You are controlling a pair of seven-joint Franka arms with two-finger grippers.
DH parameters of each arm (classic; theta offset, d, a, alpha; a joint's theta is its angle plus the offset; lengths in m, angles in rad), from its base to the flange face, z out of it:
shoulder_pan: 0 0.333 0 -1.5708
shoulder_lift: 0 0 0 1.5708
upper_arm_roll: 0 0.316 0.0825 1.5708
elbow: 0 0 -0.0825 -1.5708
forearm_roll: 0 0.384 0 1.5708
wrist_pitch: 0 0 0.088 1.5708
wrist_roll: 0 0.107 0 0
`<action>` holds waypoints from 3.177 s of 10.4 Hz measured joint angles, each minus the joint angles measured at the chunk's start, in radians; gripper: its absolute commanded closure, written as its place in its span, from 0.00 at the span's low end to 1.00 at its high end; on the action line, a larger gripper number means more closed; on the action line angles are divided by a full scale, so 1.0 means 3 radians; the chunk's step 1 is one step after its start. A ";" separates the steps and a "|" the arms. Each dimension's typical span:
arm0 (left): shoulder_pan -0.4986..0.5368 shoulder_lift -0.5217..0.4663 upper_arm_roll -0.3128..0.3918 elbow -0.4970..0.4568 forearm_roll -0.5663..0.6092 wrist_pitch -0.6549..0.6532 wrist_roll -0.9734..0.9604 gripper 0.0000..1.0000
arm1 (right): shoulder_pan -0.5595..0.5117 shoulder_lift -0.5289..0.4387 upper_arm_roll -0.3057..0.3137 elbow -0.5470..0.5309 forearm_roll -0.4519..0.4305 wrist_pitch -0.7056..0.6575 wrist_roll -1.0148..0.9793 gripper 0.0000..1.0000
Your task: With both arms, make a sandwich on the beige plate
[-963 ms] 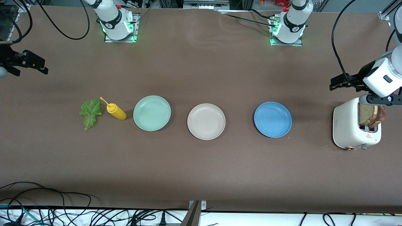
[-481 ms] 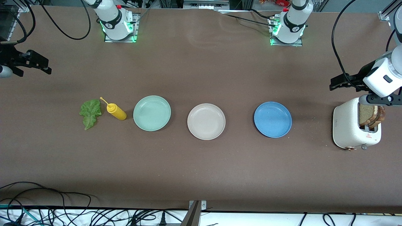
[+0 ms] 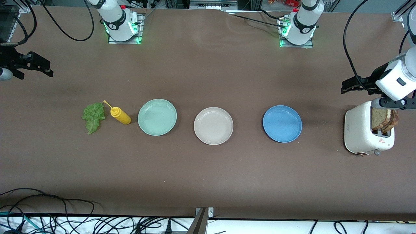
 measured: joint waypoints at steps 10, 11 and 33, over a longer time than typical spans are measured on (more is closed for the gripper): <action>0.0000 0.0000 0.0000 0.0000 0.0000 0.0000 0.0000 0.00 | 0.0000 0.0000 0.0000 0.0000 0.0000 0.0000 0.0000 0.00; 0.0000 0.0000 0.0000 0.0000 0.0000 0.0000 0.0000 0.00 | 0.0000 0.0000 0.0000 0.0000 0.0000 0.0000 0.0000 0.00; 0.0019 0.0030 0.0007 -0.0001 0.0000 0.0198 -0.0004 0.00 | 0.0000 0.0000 0.0000 0.0000 0.0000 0.0000 0.0000 0.00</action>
